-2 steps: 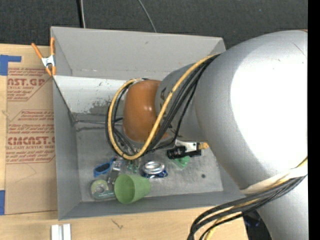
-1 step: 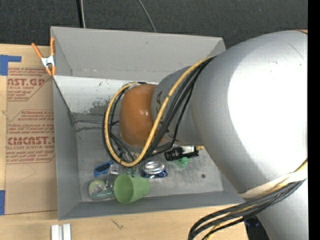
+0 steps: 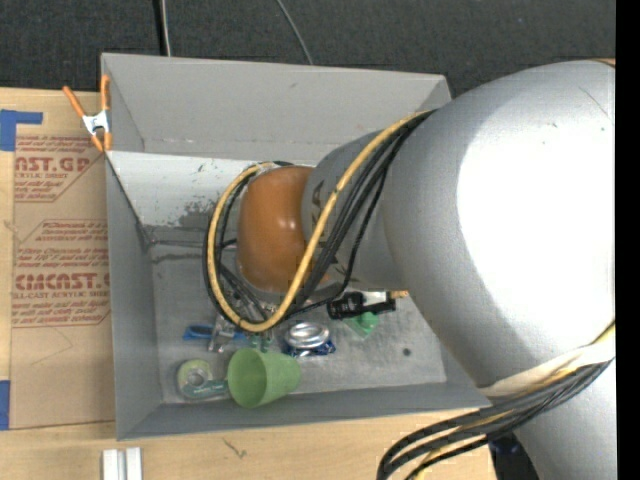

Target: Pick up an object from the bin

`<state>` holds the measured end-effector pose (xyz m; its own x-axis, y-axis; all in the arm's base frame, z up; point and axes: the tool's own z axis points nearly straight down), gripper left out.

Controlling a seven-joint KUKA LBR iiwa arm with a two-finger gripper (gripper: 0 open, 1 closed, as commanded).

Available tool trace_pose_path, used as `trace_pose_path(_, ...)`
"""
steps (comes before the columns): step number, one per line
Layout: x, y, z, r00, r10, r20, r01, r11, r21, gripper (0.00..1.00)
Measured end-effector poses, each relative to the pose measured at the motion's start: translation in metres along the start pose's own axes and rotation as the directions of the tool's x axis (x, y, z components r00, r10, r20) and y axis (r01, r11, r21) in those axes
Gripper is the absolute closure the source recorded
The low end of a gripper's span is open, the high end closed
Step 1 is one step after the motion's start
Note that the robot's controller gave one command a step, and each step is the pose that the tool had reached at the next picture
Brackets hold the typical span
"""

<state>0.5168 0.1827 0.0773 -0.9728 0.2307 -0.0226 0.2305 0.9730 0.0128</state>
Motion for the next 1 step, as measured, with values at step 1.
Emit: trace_pose_path(1,-0.0032,0.0023,-0.0738,1.0,-0.001,-0.016,0.001,1.0,0.008,1.0)
